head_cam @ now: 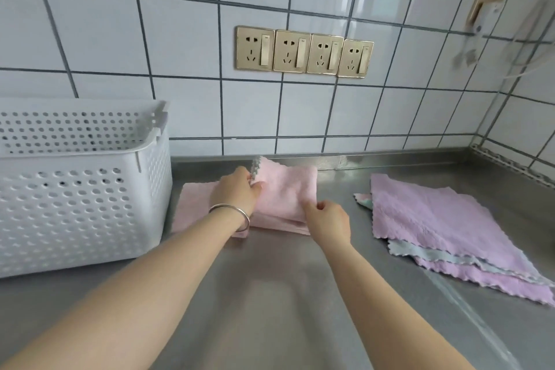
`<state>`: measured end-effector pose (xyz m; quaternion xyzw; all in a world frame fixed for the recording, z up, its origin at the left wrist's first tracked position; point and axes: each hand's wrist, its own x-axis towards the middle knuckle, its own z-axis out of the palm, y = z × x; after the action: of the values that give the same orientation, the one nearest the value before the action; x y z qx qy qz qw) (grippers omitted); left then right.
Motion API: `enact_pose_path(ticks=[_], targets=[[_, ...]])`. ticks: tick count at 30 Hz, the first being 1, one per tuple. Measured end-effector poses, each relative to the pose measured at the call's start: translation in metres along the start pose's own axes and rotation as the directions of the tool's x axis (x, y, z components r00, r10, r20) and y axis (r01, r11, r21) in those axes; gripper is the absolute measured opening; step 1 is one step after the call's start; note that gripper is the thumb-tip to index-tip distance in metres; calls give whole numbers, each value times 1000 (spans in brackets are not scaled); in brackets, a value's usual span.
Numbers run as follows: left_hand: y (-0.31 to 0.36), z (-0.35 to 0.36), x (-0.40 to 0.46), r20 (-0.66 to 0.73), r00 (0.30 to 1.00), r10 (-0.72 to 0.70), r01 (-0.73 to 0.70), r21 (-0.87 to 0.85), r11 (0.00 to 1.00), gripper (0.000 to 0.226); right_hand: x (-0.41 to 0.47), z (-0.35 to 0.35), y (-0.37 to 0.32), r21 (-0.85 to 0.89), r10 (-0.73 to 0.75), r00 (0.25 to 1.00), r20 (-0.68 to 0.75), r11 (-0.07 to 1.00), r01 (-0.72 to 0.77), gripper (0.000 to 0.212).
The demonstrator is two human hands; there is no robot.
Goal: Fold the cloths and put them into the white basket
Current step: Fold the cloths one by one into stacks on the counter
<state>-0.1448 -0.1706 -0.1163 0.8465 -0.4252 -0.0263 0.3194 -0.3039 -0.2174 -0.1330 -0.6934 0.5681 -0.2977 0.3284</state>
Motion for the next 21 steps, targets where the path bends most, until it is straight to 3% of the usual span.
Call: enact_pose_path(ticks=[8, 21], targets=[[-1, 73, 51, 97, 995, 29, -64, 378, 924, 37, 72, 34, 45, -120, 116, 993, -2, 986, -116, 43], [-9, 90, 40, 48, 989, 143, -145, 575, 805, 44, 87, 50, 51, -263, 80, 996, -37, 961, -87, 39]])
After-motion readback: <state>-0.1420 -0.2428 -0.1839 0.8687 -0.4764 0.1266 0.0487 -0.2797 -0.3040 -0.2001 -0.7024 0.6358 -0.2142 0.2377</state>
